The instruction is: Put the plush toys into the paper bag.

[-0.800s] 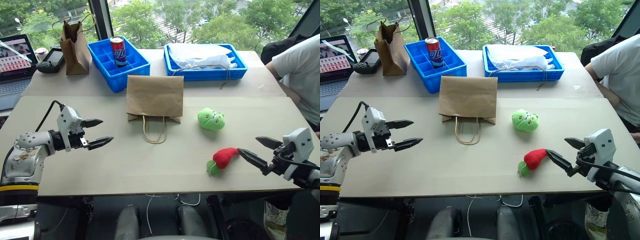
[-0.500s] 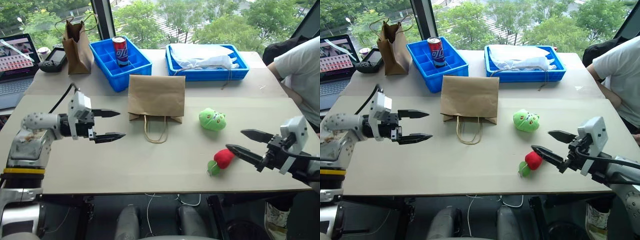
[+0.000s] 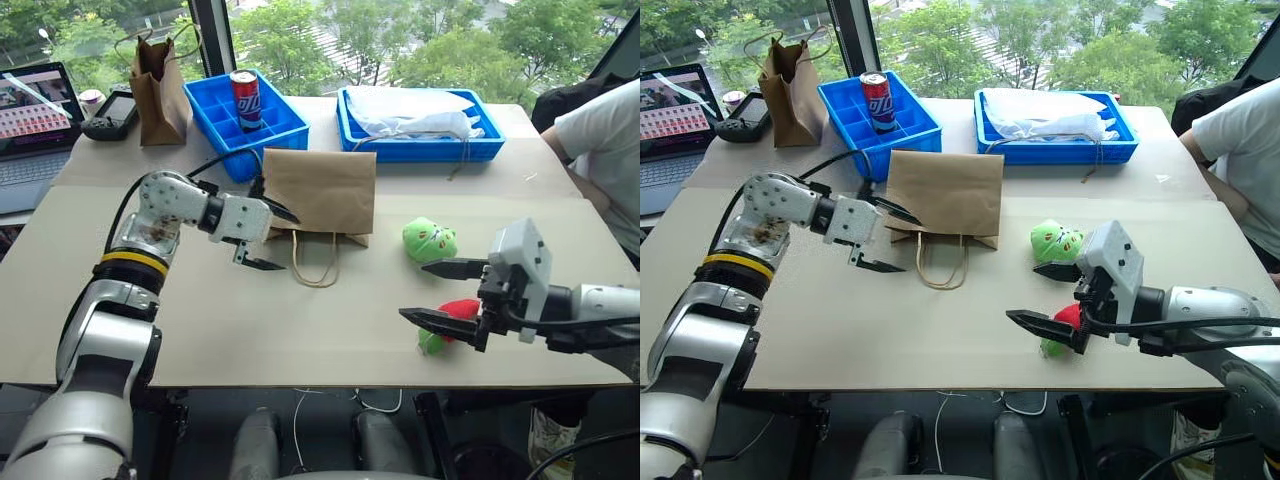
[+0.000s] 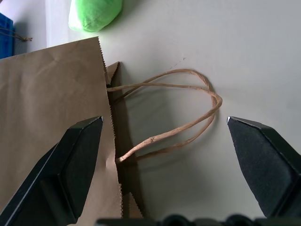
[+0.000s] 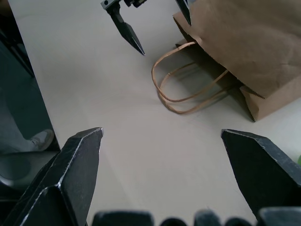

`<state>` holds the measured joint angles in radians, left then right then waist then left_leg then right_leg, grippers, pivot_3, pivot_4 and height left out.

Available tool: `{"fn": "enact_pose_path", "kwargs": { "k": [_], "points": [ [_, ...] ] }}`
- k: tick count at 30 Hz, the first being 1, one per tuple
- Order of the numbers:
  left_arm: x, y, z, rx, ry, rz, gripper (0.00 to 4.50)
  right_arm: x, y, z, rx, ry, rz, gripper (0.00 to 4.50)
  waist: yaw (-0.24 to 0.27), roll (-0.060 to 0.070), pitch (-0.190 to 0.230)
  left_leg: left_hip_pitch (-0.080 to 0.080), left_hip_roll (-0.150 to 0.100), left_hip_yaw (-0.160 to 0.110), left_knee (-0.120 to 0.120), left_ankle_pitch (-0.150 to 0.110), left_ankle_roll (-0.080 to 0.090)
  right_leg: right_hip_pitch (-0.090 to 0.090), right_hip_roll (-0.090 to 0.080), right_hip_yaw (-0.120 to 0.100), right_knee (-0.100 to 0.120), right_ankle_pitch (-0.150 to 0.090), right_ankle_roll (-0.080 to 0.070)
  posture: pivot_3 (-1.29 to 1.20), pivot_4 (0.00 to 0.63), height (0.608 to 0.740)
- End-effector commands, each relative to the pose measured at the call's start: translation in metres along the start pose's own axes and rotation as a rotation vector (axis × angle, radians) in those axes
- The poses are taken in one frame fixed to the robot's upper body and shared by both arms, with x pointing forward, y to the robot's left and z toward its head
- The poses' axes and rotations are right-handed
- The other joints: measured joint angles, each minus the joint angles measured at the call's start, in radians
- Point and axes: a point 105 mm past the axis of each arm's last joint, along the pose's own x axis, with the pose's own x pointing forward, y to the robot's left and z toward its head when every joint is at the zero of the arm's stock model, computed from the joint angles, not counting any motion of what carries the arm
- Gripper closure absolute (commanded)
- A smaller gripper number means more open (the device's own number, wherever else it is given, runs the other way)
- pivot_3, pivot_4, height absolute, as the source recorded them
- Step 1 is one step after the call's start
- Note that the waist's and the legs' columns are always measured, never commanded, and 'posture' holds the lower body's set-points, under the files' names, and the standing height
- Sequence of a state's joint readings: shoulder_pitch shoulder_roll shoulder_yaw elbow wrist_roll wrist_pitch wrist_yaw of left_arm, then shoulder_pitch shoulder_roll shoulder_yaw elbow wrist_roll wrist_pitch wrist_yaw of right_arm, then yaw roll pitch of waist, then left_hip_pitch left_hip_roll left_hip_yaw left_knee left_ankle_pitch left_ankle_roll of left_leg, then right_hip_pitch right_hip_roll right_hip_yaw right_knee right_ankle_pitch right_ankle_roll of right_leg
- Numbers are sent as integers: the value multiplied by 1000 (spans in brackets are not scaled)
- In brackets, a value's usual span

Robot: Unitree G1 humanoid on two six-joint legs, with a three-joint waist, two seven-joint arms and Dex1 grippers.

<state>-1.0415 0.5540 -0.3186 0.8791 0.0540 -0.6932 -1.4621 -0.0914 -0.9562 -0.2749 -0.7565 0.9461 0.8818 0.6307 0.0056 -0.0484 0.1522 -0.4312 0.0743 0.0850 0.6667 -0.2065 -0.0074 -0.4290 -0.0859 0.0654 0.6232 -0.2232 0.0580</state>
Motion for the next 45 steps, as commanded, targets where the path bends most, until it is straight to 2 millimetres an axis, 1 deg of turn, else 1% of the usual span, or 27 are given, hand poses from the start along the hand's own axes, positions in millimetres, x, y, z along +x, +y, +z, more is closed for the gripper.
{"fn": "enact_pose_path", "kwargs": {
  "k": [1,5,8,11,15,16,19,21,22,23,24,25,30,34,36,37,38,41,44,45],
  "points": [
    [-1,8,-2,140,72,-23,0,-1,4,2,-19,-19,-44,42,2,0,0,-1,0,-1,1,0,0,0,0,0,0,0,0,0,150,733],
    [11,17,-2,169,90,-2,0,-3,-2,-2,-16,-21,-115,42,5,0,0,-2,-1,-2,4,-1,1,0,0,0,1,0,1,0,150,733],
    [23,16,-6,227,133,-10,0,-3,-5,-1,-23,-27,-147,42,7,0,0,-4,-1,-3,7,-1,2,1,0,0,2,0,2,0,150,733],
    [35,21,-3,191,106,38,0,-3,-6,-1,-22,-33,-164,42,7,0,0,-6,-1,-4,10,-2,3,1,0,0,2,0,3,0,150,733],
    [41,27,1,145,76,66,1023,3,-1,-9,-1,-21,-168,0,6,0,0,-7,-2,-6,11,-2,3,1,0,0,3,-1,4,0,150,733],
    [41,28,1,141,77,66,1460,6,0,-11,6,-21,-171,0,6,0,0,-7,-3,-7,11,-2,3,1,0,0,3,-1,4,0,150,733],
    [40,31,3,104,55,75,2420,12,-1,-20,11,-9,-198,0,6,0,0,-8,-3,-8,11,-2,3,1,0,0,3,-1,4,0,150,733],
    [39,32,5,69,30,81,3201,15,-4,-26,12,1,-225,0,6,0,0,-8,-4,-8,11,-2,3,1,0,0,3,-1,4,0,150,733],
    [38,35,7,39,9,93,3440,16,-6,-30,11,6,-240,0,6,0,0,-8,-4,-8,11,-2,3,1,0,0,3,-1,4,0,150,733],
    [37,36,8,18,-7,100,3887,17,-7,-32,9,9,-249,0,6,0,0,-8,-4,-9,11,-2,3,1,0,0,3,-1,4,0,150,733],
    [35,37,11,-35,-49,91,4203,18,-8,-34,9,12,-256,0,6,0,0,-8,-4,-9,11,-2,3,1,0,0,4,-1,4,0,150,733],
    [34,38,14,-70,-81,81,4396,19,-8,-36,8,13,-258,0,6,0,0,-8,-4,-9,11,-2,3,1,0,0,3,-1,4,0,150,733],
    [27,38,30,-225,-238,-15,4396,22,-4,-42,21,14,-238,0,4,0,0,-9,-5,-10,12,-2,3,1,0,0,4,-1,4,0,150,733],
    [36,31,44,-345,-304,-85,4396,30,7,-55,80,12,-216,0,3,0,0,-9,-6,-13,12,-2,3,3,0,0,4,-2,5,0,150,733],
    [39,29,55,-419,-333,-101,4500,35,11,-58,118,-15,-222,513,2,0,0,-9,-6,-15,12,-2,3,4,1,0,4,-3,6,0,150,733],
    [39,29,59,-445,-341,-102,4500,37,13,-58,128,-24,-225,632,0,0,0,-9,-6,-15,12,-2,3,4,1,0,4,-3,6,0,150,733],
    [39,28,64,-486,-343,-108,4500,41,14,-58,148,-48,-229,1064,-1,0,0,-9,-6,-17,13,-1,3,4,2,0,5,-3,6,0,150,733],
    [40,25,75,-579,-340,-113,4500,51,16,-58,186,-98,-245,2052,-5,1,0,-10,-5,-20,14,-1,3,5,5,0,6,-4,5,0,150,733],
    [42,30,90,-608,-377,-98,4500,66,4,-62,241,-138,-295,3126,-9,1,0,-9,-5,-25,14,-1,3,6,9,2,7,-5,4,0,150,733],
    [42,31,93,-621,-387,-100,4500,70,0,-64,247,-139,-306,3370,-10,2,-1,-9,-5,-26,14,-1,3,6,10,2,7,-5,3,0,150,733]
  ]
}}
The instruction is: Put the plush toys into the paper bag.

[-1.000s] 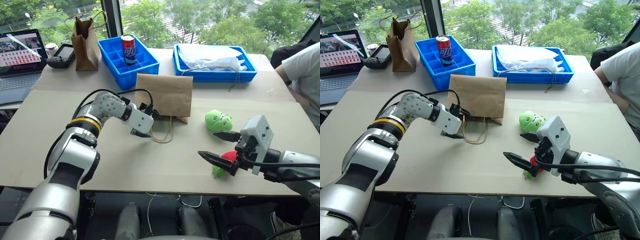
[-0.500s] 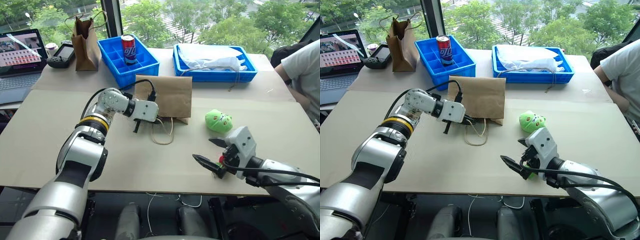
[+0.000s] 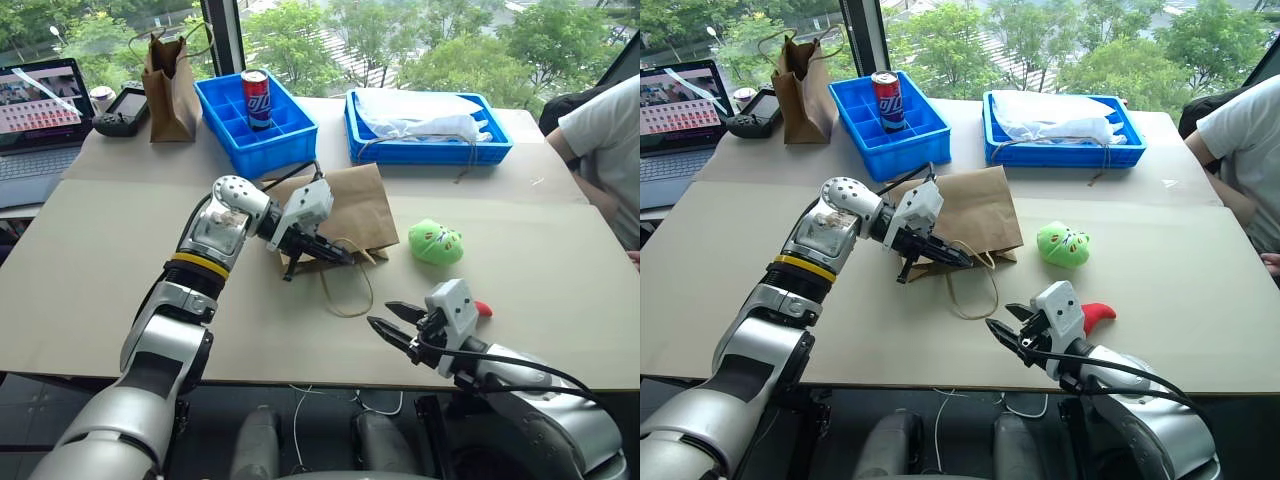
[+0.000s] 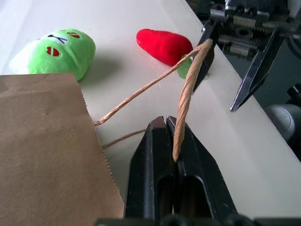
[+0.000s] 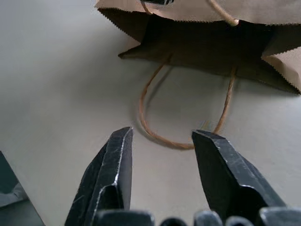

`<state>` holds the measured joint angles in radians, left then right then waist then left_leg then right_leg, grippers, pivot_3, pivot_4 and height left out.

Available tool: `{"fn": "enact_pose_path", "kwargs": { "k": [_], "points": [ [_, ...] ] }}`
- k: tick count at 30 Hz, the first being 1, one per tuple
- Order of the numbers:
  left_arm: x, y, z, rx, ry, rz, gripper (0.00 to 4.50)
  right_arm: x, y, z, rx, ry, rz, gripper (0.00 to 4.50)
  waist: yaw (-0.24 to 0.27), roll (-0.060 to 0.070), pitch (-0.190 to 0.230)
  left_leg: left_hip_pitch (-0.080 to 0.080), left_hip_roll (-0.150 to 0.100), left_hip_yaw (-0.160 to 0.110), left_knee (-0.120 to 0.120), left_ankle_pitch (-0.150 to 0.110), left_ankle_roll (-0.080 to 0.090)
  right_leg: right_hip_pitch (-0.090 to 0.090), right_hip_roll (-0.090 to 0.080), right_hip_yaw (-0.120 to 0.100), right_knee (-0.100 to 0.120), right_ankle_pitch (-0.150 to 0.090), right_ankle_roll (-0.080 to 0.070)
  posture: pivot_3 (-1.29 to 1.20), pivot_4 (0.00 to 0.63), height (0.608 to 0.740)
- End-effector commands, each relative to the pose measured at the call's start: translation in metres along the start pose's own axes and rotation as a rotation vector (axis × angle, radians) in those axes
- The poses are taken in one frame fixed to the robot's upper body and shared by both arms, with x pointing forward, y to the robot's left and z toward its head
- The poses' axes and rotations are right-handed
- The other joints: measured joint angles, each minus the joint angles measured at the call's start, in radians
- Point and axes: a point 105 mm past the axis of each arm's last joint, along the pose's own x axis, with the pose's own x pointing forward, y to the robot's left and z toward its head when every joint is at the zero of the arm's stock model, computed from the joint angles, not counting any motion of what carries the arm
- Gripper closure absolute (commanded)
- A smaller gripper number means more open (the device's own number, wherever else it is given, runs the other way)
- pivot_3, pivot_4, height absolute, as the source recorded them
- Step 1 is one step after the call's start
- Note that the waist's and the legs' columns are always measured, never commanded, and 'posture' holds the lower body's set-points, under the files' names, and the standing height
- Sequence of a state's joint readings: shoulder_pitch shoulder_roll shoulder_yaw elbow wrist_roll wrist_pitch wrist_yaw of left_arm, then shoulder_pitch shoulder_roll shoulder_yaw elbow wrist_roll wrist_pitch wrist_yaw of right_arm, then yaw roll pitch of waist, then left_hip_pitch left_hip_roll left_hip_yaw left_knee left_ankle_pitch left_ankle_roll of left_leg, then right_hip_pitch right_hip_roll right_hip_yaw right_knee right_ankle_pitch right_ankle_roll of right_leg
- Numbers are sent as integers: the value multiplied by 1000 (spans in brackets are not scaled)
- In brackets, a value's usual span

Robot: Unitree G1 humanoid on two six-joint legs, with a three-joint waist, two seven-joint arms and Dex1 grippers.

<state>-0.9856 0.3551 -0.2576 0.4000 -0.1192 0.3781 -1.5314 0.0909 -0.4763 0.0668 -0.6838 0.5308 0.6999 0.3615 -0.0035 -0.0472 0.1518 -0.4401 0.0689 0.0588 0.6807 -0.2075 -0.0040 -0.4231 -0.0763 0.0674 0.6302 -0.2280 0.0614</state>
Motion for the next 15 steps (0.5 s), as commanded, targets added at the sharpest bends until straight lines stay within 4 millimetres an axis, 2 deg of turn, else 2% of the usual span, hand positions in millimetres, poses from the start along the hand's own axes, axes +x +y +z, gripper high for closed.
{"fn": "enact_pose_path", "kwargs": {
  "k": [1,3,6,9,13,15],
  "points": [
    [7,-3,23,-22,-54,-1,4500,18,-12,4,-4,-52,-50,3754,-2,1,0,0,0,0,0,0,0,0,0,0,0,0,0,0,150,733],
    [7,-1,26,-27,-48,9,4500,29,-11,7,6,-83,-43,4481,-6,1,0,0,0,-1,0,1,1,0,1,0,1,0,-1,0,150,733],
    [6,-3,26,-32,-29,5,4500,55,-16,19,0,-153,-44,4481,-15,2,0,0,0,-2,-1,1,1,-1,2,0,1,-1,-1,0,150,733],
    [7,-6,25,-48,-30,-3,4500,74,-20,22,-7,-187,-42,4481,-14,2,0,0,0,-4,-1,1,1,-1,3,1,2,-1,-2,0,150,733],
    [6,-7,28,-60,-33,-1,4500,96,-27,19,14,-228,-39,4481,-10,3,0,0,0,-4,-1,1,1,-1,3,1,1,-1,-2,0,150,733],
    [1,-1,33,-64,-46,30,4500,104,-33,12,22,-214,-58,4481,-10,3,0,0,0,-4,-1,1,1,0,3,1,1,-1,-2,0,150,733]
  ]
}}
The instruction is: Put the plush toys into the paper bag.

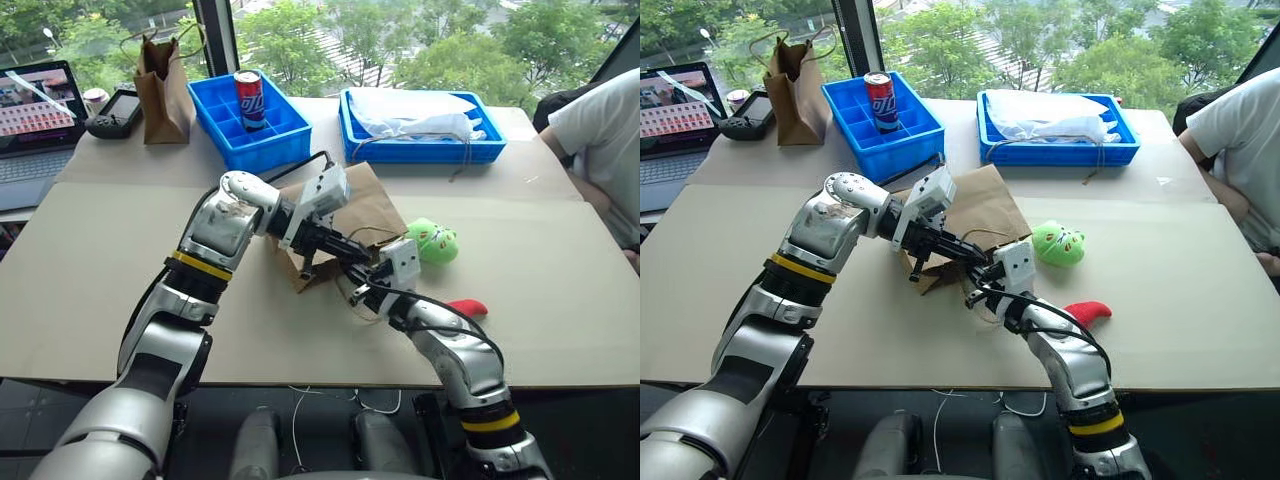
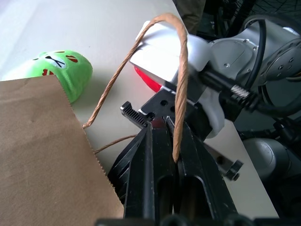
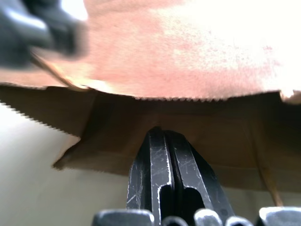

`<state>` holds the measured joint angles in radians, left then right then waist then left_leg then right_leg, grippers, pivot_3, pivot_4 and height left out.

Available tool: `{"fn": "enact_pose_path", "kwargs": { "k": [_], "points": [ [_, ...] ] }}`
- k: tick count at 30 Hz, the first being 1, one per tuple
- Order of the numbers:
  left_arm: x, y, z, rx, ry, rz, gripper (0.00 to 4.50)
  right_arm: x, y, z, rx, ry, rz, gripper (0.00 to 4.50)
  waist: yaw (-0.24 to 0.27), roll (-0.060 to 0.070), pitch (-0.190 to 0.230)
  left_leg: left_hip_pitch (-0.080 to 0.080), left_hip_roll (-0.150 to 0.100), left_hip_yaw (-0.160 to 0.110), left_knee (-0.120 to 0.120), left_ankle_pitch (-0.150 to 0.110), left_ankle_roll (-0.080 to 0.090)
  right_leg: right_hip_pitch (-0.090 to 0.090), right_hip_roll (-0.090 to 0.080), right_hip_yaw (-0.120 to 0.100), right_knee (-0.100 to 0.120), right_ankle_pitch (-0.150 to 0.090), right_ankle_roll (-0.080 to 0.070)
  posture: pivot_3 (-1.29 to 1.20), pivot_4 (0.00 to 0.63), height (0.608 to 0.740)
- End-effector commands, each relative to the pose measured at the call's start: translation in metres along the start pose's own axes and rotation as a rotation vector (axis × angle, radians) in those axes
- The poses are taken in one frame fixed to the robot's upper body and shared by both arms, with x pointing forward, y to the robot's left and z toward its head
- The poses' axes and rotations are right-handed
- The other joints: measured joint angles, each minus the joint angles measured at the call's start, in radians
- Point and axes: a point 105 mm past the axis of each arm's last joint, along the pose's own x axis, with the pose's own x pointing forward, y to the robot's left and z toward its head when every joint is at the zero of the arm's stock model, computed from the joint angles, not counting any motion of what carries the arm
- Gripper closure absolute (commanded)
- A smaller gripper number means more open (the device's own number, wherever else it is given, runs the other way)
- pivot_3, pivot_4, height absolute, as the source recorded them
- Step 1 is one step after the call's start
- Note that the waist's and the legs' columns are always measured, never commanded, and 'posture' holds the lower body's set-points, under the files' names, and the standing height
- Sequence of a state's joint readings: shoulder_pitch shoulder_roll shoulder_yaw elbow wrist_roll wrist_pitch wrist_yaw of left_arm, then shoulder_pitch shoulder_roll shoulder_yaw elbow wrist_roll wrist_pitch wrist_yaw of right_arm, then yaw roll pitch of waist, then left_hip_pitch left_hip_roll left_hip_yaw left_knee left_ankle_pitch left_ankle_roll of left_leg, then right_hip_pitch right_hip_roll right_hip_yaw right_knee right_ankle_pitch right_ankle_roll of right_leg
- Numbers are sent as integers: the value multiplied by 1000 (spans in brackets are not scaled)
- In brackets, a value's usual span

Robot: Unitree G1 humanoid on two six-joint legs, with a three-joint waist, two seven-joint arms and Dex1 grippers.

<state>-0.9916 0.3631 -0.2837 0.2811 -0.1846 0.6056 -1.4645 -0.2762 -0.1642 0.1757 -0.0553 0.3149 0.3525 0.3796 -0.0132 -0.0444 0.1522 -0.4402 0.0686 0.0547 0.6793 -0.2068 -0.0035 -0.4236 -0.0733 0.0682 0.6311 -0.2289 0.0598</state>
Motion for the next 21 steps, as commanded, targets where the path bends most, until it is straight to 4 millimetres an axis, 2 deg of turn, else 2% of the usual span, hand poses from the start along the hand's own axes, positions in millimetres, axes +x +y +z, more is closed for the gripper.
{"fn": "enact_pose_path", "kwargs": {
  "k": [1,5,15,21],
  "points": [
    [-8,7,25,44,-46,51,4500,8,-12,-6,-26,-16,-29,4481,0,0,0,0,0,0,0,0,0,0,0,0,0,0,0,0,150,733],
    [-24,22,37,32,-94,156,4500,7,-19,-27,-83,55,-57,4481,-1,0,0,0,0,0,0,0,0,0,0,0,0,0,0,0,150,733],
    [-58,47,52,-2,-165,356,4500,8,-12,-38,-116,90,-37,4481,-2,1,0,2,0,-1,0,1,-1,1,0,0,1,0,0,0,150,733],
    [-82,63,78,-63,-386,491,4500,8,-16,-41,-94,103,-58,4481,-4,1,0,2,0,-1,0,1,-1,1,0,0,2,0,0,0,150,733]
  ]
}}
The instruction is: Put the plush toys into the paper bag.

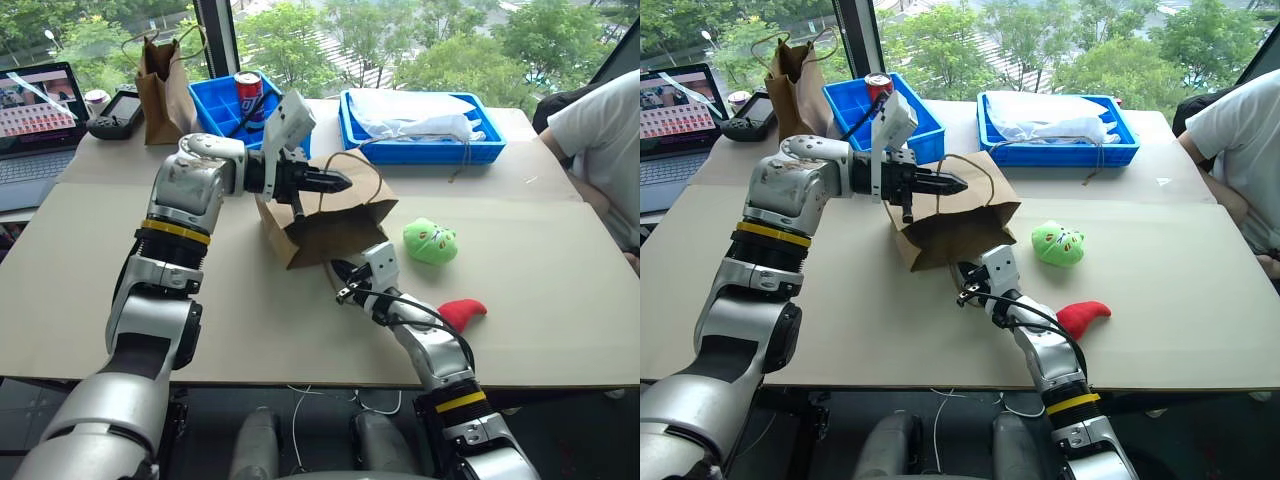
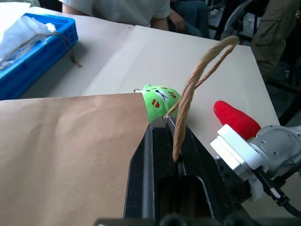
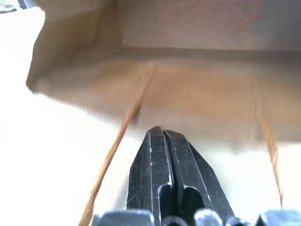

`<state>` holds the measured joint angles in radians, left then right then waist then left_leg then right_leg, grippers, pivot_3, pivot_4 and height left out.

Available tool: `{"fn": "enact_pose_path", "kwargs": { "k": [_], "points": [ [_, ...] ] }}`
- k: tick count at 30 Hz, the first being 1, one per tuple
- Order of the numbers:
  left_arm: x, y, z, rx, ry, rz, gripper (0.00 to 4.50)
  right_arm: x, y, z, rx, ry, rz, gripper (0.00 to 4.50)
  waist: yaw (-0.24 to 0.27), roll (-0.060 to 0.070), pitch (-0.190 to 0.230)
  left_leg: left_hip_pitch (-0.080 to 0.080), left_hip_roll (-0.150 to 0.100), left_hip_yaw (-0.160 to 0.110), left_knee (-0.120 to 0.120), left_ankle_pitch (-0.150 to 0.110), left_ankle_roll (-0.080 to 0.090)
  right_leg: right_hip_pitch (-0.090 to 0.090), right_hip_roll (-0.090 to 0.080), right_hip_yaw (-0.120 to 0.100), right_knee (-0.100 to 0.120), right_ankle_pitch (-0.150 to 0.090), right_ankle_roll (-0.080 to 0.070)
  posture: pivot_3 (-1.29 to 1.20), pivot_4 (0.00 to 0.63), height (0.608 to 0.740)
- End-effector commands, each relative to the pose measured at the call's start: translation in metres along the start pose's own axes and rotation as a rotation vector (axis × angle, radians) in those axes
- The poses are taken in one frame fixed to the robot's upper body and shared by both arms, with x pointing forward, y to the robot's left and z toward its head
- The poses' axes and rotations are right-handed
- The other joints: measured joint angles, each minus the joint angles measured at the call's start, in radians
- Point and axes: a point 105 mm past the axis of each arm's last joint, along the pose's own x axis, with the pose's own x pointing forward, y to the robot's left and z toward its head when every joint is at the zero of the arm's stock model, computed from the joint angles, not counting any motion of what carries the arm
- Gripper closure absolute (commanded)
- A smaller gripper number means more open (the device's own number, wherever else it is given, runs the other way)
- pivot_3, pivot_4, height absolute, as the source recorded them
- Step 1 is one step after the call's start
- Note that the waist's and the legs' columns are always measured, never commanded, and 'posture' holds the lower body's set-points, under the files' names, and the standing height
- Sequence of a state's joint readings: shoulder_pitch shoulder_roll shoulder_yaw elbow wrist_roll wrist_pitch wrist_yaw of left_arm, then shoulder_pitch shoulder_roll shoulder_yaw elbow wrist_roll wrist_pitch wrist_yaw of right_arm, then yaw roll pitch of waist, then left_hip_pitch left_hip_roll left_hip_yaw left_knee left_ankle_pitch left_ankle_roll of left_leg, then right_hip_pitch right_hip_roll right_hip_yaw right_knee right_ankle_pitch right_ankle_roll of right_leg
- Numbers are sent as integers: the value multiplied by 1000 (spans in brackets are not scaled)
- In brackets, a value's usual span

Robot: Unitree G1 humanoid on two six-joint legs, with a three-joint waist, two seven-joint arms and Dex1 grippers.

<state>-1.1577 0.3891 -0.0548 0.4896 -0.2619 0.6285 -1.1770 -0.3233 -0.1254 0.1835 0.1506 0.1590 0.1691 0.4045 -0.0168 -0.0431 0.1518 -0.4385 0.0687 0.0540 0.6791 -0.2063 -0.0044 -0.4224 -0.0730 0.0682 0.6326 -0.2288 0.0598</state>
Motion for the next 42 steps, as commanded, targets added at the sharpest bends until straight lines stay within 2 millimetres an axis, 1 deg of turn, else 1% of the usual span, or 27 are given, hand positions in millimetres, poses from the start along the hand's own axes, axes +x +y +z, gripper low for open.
{"fn": "enact_pose_path", "kwargs": {
  "k": [1,4,7,15,20,24,26,29,33,37,42],
  "points": [
    [-5,8,39,-34,-179,68,4500,-4,-4,-24,20,92,-23,4481,0,0,0,0,0,0,0,0,0,0,0,0,0,0,0,0,150,733],
    [-4,4,37,-59,-188,60,4500,-3,-3,-25,14,102,-14,4481,-1,0,0,1,0,0,0,0,0,1,0,0,0,0,0,0,150,733],
    [-5,6,36,-66,-185,73,4500,-3,-2,-27,8,113,-11,4481,-2,0,0,1,0,0,0,0,-1,1,0,0,1,0,0,0,150,733],
    [-20,37,34,-64,-171,215,4500,-11,-3,-35,0,147,-12,4481,1,0,0,1,0,0,0,1,-1,1,0,0,0,0,0,0,150,733],
    [-28,56,32,-103,-195,312,4500,-19,-3,-39,-11,169,-11,4481,6,0,0,1,0,0,-1,1,-1,1,0,0,-1,0,0,0,150,733],
    [-26,59,32,-157,-237,325,4500,-28,-3,-39,-35,192,-7,4481,8,0,0,1,-1,0,-2,1,-1,1,0,0,-1,0,0,0,150,733],
    [-23,57,30,-179,-248,310,4500,-32,-2,-36,-42,193,-2,4481,9,0,0,0,-1,0,-2,1,-1,1,-1,0,-1,0,1,0,150,733],
    [-13,44,28,-240,-279,234,4500,-34,3,-25,-55,175,27,4481,11,0,0,0,-1,0,-2,0,-1,1,-1,0,-2,-1,1,0,150,733],
    [1,14,20,-319,-275,101,4500,-33,6,2,-68,109,54,4481,5,0,0,-1,-1,0,-2,0,-1,1,-1,0,-2,-1,1,0,150,733],
    [5,-16,12,-398,-265,0,4500,-35,2,27,-90,60,60,4481,0,0,0,-1,-1,-1,-2,1,-1,-1,0,0,-1,-1,1,0,150,733],
    [8,-38,6,-466,-277,-24,4500,-44,-8,50,-125,32,33,4481,1,0,0,-1,-1,-1,-2,1,-1,-1,0,0,0,-1,1,0,150,733]
  ]
}}
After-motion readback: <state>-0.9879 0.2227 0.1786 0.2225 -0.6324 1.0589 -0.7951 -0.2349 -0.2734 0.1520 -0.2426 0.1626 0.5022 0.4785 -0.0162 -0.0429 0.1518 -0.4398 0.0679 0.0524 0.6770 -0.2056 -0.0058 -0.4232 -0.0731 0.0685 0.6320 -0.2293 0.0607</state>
